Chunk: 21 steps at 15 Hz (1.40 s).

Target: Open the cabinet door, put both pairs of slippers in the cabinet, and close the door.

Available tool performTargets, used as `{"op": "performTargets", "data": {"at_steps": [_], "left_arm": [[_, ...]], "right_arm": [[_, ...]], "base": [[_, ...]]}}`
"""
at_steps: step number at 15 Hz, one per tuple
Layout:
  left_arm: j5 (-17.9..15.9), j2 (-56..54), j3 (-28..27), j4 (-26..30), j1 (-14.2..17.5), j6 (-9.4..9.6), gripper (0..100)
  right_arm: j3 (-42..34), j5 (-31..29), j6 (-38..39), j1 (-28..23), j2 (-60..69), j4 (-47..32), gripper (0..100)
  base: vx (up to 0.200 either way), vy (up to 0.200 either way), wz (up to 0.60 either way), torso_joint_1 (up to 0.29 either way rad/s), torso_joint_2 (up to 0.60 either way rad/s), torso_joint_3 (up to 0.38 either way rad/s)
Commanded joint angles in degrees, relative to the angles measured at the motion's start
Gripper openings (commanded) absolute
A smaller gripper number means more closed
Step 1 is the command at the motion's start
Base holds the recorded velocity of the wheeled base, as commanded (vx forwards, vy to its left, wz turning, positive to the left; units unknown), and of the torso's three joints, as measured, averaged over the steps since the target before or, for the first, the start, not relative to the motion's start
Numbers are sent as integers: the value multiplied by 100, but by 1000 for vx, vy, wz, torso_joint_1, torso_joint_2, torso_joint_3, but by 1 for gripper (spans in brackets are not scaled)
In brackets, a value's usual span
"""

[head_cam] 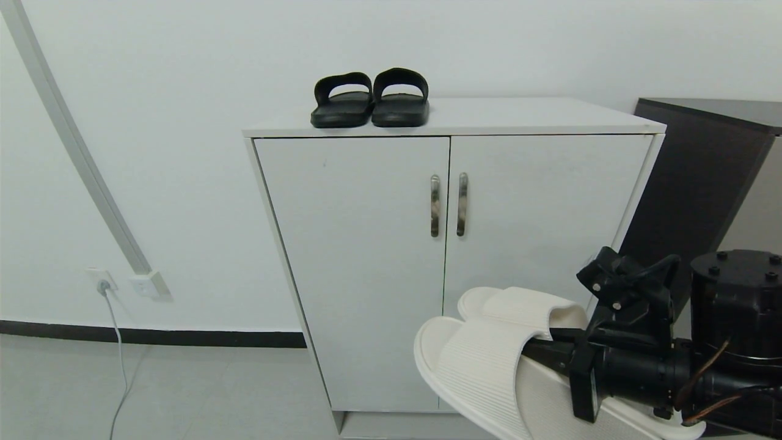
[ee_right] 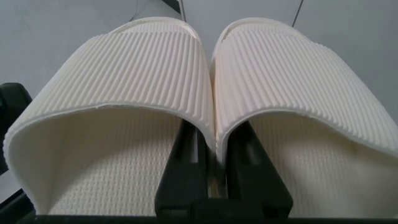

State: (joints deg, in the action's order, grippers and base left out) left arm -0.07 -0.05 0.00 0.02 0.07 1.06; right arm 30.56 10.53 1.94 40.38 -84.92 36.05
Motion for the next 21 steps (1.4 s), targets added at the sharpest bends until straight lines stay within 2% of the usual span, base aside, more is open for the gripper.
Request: {"op": "performTargets", "data": {"at_steps": [1, 4, 5, 6, 7, 11, 12, 15, 16, 18, 19, 20, 21], "left_arm": [[-1, 5, 0, 6, 1, -18, 100], [16, 233, -26, -2, 10, -36, 100], [-1, 471, -211, -38, 1, -62, 100], [-10, 831, -729, -29, 1, -255, 100], [-37, 1165, -1020, -29, 1, -493, 100], [-1346, 2457, -1125, -108, -16, -440, 100], [-1777, 2896, -1213, -363, -16, -449, 100], [-2208, 3978, -1538, -1101, -104, -440, 100], [-2418, 4443, -1767, -1338, -218, -440, 100], [-2612, 4918, -2153, -1417, -543, -440, 100], [-2621, 5182, -2382, -1417, -921, -458, 100], [-2612, 5313, -2479, -1417, -1088, -458, 100], [-2621, 5753, -2786, -1417, -1405, -458, 100]], "right_arm": [[-15, 10, 0, -3, -16, -1, 0], [-59, 10, -62, -3, 37, 8, 0], [-68, 10, -132, -3, 28, 43, 0], [-85, 10, -159, -3, 19, 60, 0], [-85, 10, -159, -3, 2, 60, 0], [-94, 28, -159, -3, 28, 69, 0], [-112, 28, -159, -3, 11, 87, 0], [-121, 19, -159, -3, 11, 131, 0], [-121, 28, -159, -3, 2, 139, 0], [-129, 37, -159, -3, 2, 139, 0], [-129, 37, -159, 14, -7, 139, 0], [-121, 37, -159, 14, -16, 139, 0], [-129, 37, -159, 32, -25, 139, 0]], "base": [[0, 0, 0, 0, 0, 0], [0, 0, 0, -19, 75, 72], [0, 0, 0, -17, 71, 80], [0, 0, 0, -2, 41, 51], [0, 0, 0, 0, 0, 0], [0, 0, 0, 0, 0, 0], [0, 0, 0, 0, 0, 0], [0, 0, 0, 0, 0, 0], [0, 0, 0, 0, 0, 0], [0, 0, 0, 0, 0, 0], [0, 0, 0, 0, 0, 0], [0, 0, 0, 0, 0, 0], [0, 0, 0, 0, 0, 0]]}}
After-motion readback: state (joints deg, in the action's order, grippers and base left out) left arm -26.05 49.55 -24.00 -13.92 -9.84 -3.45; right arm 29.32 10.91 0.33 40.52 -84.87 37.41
